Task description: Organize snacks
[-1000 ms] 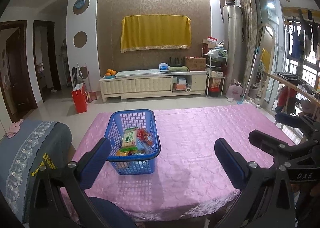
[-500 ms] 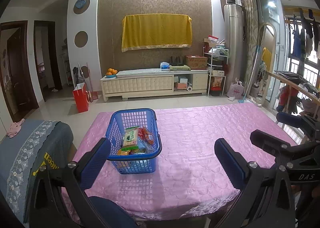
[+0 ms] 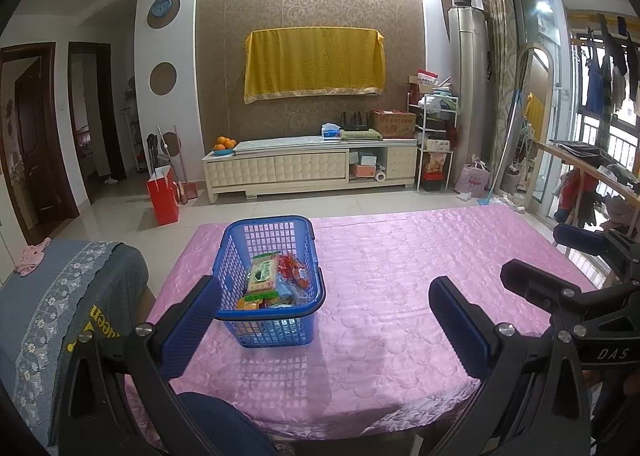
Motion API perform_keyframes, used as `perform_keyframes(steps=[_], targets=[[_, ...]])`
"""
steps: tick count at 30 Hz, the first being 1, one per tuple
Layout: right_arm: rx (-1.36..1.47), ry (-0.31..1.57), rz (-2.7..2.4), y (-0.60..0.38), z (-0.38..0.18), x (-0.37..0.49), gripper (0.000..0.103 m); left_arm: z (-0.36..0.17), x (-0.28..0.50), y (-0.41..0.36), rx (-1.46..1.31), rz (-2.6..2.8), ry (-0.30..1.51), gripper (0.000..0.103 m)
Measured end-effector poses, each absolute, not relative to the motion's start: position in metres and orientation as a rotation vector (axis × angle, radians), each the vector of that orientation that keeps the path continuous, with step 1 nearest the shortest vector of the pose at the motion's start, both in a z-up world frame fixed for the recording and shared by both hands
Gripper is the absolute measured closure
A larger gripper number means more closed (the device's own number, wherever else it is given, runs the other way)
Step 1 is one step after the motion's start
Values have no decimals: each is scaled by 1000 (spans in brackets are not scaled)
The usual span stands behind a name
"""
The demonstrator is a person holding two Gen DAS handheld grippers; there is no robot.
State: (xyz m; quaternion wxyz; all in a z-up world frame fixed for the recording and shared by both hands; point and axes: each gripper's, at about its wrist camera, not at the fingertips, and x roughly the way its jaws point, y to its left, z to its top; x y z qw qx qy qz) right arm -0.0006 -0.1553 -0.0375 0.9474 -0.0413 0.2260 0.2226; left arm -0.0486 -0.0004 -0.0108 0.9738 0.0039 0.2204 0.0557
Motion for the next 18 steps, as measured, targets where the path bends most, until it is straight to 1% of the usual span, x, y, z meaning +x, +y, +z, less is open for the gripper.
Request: perform_keyframes(steps=[18], targets=[[-90, 471, 443, -155, -34, -1, 0, -13, -53, -1, -6, 112, 455, 0]])
